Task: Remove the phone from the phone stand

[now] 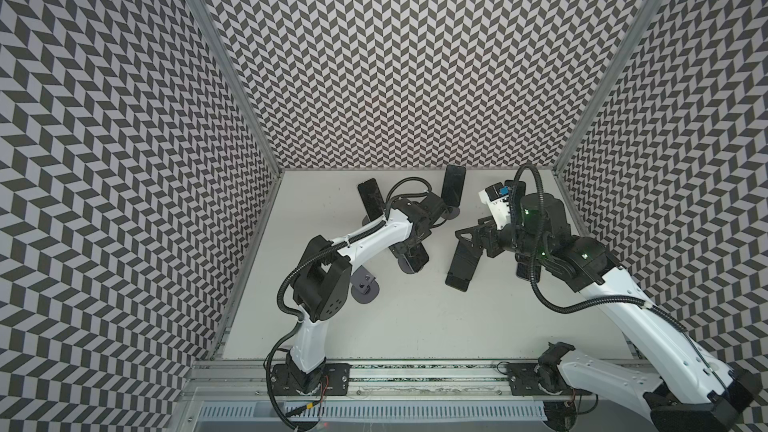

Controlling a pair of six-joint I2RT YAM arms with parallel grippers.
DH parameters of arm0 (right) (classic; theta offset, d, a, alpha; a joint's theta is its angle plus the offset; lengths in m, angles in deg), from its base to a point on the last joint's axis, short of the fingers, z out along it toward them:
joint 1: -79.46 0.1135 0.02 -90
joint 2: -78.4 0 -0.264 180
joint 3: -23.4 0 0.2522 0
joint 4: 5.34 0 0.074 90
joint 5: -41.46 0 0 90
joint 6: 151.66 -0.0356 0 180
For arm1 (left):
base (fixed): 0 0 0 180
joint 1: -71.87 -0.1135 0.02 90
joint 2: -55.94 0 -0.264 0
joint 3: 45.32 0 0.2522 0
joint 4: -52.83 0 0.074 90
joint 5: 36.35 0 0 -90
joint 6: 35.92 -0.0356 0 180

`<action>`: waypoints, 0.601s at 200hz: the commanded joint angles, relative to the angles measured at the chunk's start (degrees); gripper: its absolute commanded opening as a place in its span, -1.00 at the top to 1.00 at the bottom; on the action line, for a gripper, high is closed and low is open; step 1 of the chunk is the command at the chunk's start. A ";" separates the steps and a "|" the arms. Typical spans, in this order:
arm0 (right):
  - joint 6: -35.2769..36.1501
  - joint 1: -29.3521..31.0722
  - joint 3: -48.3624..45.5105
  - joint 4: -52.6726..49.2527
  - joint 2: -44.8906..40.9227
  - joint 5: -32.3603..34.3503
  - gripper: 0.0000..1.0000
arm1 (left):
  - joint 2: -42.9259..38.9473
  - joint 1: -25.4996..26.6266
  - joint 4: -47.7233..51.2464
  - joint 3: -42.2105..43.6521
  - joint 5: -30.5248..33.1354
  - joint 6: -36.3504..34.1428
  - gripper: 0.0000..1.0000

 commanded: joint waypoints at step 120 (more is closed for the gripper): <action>0.41 0.20 0.56 2.52 0.03 -0.61 -0.69 | -2.86 -0.48 -1.09 0.47 1.30 -0.52 -0.58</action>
